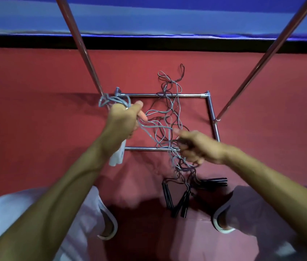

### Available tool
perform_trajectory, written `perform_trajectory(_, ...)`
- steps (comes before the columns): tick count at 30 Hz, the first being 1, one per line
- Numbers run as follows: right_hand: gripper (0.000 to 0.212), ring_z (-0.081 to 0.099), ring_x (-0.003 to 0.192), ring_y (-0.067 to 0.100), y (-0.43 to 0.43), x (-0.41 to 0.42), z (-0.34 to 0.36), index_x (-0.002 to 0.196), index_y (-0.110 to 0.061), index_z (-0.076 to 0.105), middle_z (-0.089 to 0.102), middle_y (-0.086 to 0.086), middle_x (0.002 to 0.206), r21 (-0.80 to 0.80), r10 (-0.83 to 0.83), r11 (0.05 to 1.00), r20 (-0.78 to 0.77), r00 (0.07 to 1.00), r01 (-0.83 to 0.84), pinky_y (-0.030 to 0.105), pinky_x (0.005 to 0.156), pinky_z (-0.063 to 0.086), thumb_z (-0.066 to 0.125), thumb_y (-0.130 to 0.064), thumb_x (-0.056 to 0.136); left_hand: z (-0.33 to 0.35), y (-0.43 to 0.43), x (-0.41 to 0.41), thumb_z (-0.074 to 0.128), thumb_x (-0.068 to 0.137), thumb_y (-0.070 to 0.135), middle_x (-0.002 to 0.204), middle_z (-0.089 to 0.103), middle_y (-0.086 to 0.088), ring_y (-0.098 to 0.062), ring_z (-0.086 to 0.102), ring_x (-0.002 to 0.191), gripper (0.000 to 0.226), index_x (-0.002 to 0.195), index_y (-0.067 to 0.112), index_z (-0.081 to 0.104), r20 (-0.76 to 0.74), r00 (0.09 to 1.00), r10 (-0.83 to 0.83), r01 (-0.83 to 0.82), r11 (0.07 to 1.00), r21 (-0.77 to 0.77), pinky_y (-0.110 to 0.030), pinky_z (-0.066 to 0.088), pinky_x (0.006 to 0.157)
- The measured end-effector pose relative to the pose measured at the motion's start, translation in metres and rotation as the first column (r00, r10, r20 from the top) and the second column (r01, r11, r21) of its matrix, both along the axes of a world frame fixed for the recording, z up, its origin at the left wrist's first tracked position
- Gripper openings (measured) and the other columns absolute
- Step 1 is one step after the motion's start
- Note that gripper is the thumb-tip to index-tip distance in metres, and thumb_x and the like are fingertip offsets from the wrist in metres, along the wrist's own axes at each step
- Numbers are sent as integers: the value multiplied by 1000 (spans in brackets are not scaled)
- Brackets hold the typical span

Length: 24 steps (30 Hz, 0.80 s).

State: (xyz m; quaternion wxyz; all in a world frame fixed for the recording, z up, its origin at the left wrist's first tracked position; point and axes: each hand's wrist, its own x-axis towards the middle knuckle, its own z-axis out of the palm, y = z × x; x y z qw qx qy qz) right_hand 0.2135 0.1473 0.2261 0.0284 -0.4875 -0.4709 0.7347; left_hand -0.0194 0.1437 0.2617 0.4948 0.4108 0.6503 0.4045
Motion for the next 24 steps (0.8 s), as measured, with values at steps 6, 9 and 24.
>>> perform_trajectory(6,52,18,40,8,16,23,93,63,-15,48,25,-5,53,53,44,998,-46,998,-42,18,40,9,57,-58,90,-7,0,11,55,101,46,42,31,1,-11,25,30,49,89,1,67,-112,982,-149,128,976,-176,-15,21,41)
perform_trajectory(9,63,26,48,16,34,27,80,59,-7,46,31,2,51,660,-315,740,168,934,130,26,46,21,60,-57,95,-8,-8,12,54,88,76,45,37,0,-13,32,34,72,75,5,64,-224,913,-342,273,918,-289,-17,27,43)
perform_trajectory(24,67,49,133,20,22,14,49,142,-5,50,53,12,143,873,-28,433,263,964,-225,36,113,38,55,-27,78,11,-12,22,65,86,33,52,20,1,-12,15,45,45,67,19,27,362,619,-697,782,587,-208,-28,14,49)
